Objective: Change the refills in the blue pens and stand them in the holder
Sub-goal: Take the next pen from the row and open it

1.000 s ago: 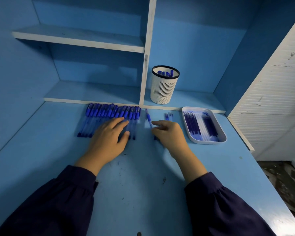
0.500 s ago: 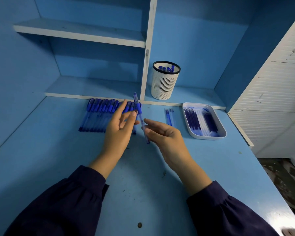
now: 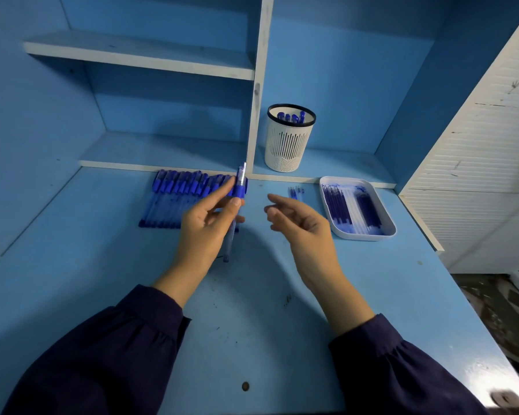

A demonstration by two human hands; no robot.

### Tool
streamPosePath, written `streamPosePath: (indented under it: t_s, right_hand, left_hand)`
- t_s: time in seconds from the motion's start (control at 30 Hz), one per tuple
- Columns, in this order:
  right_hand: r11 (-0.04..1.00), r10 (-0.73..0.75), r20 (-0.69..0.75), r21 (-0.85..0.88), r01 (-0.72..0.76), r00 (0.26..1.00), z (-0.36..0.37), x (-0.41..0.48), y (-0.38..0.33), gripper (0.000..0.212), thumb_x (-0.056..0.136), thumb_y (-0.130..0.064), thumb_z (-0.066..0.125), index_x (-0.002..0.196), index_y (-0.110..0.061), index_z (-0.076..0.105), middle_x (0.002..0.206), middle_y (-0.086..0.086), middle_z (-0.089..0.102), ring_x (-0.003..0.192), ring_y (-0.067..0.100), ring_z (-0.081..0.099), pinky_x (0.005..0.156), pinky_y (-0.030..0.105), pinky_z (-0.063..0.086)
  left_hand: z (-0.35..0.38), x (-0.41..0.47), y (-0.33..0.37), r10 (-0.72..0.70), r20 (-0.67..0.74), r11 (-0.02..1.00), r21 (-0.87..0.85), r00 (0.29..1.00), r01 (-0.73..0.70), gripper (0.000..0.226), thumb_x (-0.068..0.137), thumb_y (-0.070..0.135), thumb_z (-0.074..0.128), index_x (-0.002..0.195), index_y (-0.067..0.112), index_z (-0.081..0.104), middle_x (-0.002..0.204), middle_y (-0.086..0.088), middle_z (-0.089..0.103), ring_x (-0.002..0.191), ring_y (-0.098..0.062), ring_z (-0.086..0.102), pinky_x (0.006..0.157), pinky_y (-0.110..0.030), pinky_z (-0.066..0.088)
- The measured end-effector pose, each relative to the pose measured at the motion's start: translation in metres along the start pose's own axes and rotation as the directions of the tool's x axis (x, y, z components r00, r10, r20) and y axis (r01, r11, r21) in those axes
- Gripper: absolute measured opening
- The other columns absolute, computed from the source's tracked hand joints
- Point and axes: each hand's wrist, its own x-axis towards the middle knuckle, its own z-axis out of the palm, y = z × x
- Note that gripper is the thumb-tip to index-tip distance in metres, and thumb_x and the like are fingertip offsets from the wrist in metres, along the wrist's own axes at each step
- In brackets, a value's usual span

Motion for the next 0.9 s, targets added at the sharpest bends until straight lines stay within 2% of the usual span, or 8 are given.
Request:
streamPosePath:
  t_s: [0.17,0.27,0.43,0.6,0.67,0.73,0.83,0.9]
  right_hand:
    - [0.995,-0.055,-0.037,0.079,0.058,0.998,-0.004,0.003,-0.003,0.034,0.09,-0.007,0.065,0.121,-0.02,0.062,0.092,0.001,0.07,0.089,0.008,0.065,0.089,0.027,0.054]
    - [0.995,-0.089,-0.067,0.026,0.091,0.994,-0.005,0.005,-0.003,0.025,0.089,-0.007,0.066,0.113,-0.014,0.066,0.088,0.006,0.068,0.085,0.013,0.065,0.086,0.032,0.053]
    - [0.992,-0.121,-0.105,-0.041,0.117,0.987,-0.008,0.007,0.003,0.007,0.087,-0.004,0.067,0.088,-0.011,0.069,0.083,0.01,0.069,0.077,0.017,0.064,0.078,0.03,0.054]
    - [0.993,-0.115,-0.117,0.002,0.116,0.986,-0.003,0.006,0.01,0.01,0.09,-0.001,0.062,0.087,-0.008,0.067,0.081,0.005,0.068,0.075,0.015,0.062,0.077,0.026,0.051]
    - [0.992,-0.116,-0.116,0.038,0.121,0.987,-0.003,0.005,0.01,0.011,0.091,0.001,0.06,0.087,-0.007,0.066,0.081,0.006,0.067,0.076,0.015,0.061,0.077,0.025,0.051]
    - [0.99,-0.118,-0.112,0.06,0.125,0.987,-0.002,0.004,0.01,0.011,0.092,0.001,0.058,0.088,-0.006,0.066,0.082,0.006,0.066,0.075,0.014,0.061,0.077,0.024,0.05]
    - [0.989,-0.117,-0.108,0.074,0.126,0.987,-0.001,0.003,0.011,0.009,0.092,0.001,0.058,0.09,-0.004,0.065,0.083,0.007,0.066,0.076,0.014,0.061,0.078,0.025,0.05]
    - [0.988,-0.119,-0.106,0.086,0.128,0.987,0.0,0.004,0.012,0.011,0.093,0.001,0.057,0.089,-0.005,0.065,0.083,0.005,0.066,0.077,0.013,0.061,0.079,0.026,0.051]
  left_hand:
    - [0.004,-0.011,0.0,0.003,0.209,0.992,0.125,0.978,-0.029,0.036,0.092,0.014,0.066,0.121,0.036,0.064,0.089,-0.01,0.07,0.069,-0.01,0.059,0.069,-0.021,0.054]
    - [0.005,-0.014,-0.003,-0.014,0.292,0.981,0.188,0.956,-0.043,0.034,0.091,0.017,0.068,0.119,0.037,0.067,0.093,0.003,0.071,0.067,-0.014,0.056,0.066,-0.028,0.054]
    - [0.004,-0.015,-0.01,0.009,0.301,0.965,0.248,0.953,-0.087,0.029,0.092,0.02,0.067,0.117,0.036,0.068,0.091,0.01,0.071,0.061,-0.021,0.052,0.057,-0.021,0.047]
    - [0.01,-0.016,-0.006,0.059,0.251,0.972,0.207,0.966,-0.114,0.027,0.088,0.013,0.071,0.104,0.034,0.07,0.093,-0.001,0.074,0.087,-0.021,0.067,0.072,-0.035,0.055]
    - [0.008,-0.016,-0.006,0.072,0.255,0.971,0.203,0.964,-0.126,0.028,0.088,0.012,0.07,0.109,0.031,0.07,0.097,0.01,0.076,0.082,-0.016,0.069,0.07,-0.025,0.057]
    - [0.007,-0.017,-0.006,0.081,0.28,0.966,0.216,0.957,-0.144,0.028,0.09,0.016,0.068,0.115,0.028,0.067,0.102,0.02,0.072,0.063,-0.005,0.062,0.06,-0.014,0.049]
    - [0.005,-0.016,-0.007,0.072,0.293,0.96,0.239,0.954,-0.146,0.028,0.089,0.026,0.065,0.116,0.03,0.066,0.108,0.015,0.071,0.062,-0.006,0.058,0.058,-0.02,0.048]
    - [0.004,-0.015,-0.008,0.07,0.3,0.961,0.235,0.951,-0.145,0.028,0.091,0.02,0.065,0.118,0.028,0.065,0.109,0.006,0.072,0.063,0.001,0.062,0.06,-0.016,0.048]
